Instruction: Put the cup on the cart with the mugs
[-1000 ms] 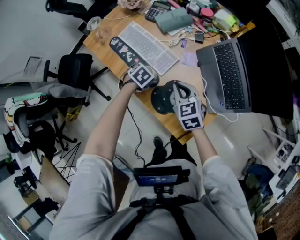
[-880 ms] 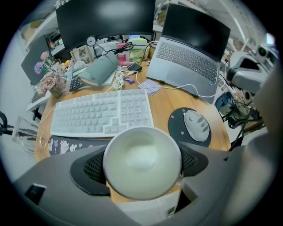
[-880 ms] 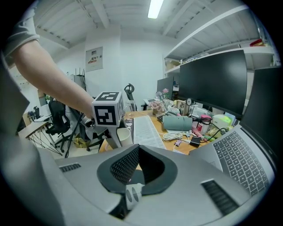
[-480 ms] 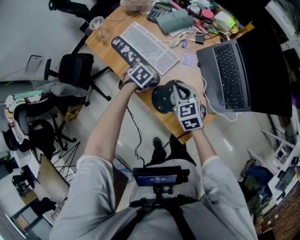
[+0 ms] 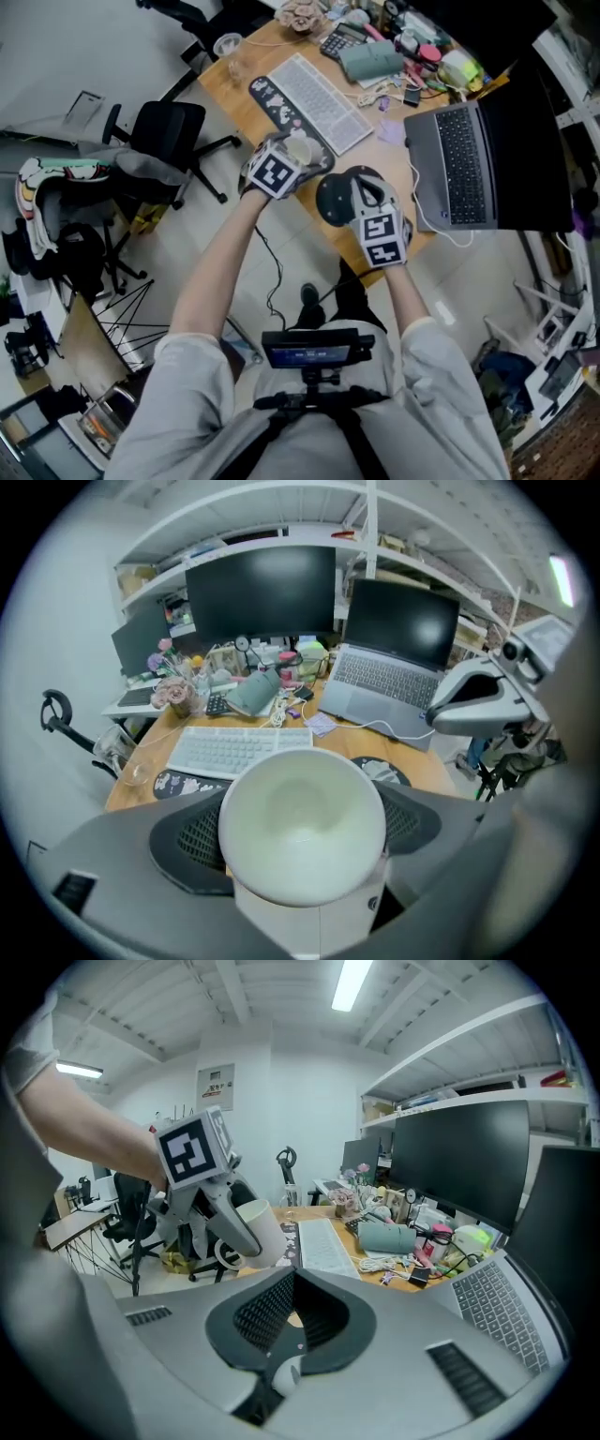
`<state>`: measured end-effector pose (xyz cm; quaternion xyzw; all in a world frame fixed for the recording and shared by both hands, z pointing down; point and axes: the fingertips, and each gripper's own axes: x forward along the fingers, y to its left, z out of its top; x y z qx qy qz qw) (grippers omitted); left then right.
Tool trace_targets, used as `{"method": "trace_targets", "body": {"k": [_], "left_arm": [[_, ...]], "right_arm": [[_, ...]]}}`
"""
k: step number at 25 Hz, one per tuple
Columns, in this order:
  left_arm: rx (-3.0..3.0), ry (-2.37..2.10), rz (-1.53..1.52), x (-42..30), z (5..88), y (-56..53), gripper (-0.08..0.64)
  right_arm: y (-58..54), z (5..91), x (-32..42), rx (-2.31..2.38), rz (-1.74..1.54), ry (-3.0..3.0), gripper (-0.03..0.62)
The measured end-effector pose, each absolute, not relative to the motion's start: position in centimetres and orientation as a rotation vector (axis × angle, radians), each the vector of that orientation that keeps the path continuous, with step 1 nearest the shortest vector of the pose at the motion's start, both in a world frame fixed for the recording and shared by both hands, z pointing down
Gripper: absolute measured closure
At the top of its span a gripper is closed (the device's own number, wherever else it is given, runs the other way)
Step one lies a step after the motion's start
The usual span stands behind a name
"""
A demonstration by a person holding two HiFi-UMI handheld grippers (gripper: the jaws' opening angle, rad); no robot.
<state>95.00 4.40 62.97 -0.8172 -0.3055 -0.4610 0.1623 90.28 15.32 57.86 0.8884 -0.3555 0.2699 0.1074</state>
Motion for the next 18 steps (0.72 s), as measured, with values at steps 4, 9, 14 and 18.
{"method": "trace_targets", "body": {"k": [4, 9, 14, 18], "left_arm": [[-2.489, -0.798, -1.141, 92.3, 58.5, 3.2, 0.115], [-2.686, -0.730, -0.909, 88.0, 53.7, 2.3, 0.115], [-2.842, -0.595, -0.689, 82.7, 49.7, 0.4, 0.115], [-2.894, -0.504, -0.582, 78.4, 48.0, -1.3, 0.115]], "right_arm": [[14.7, 56.4, 88.2, 2.614, 0.771, -1.050, 0.591], [14.2, 55.1, 85.3, 2.604, 0.747, -1.066, 0.591], [13.6, 53.1, 81.8, 2.644, 0.698, -1.078, 0.591], [12.1, 52.1, 79.0, 2.644, 0.631, -1.109, 0.591]]}}
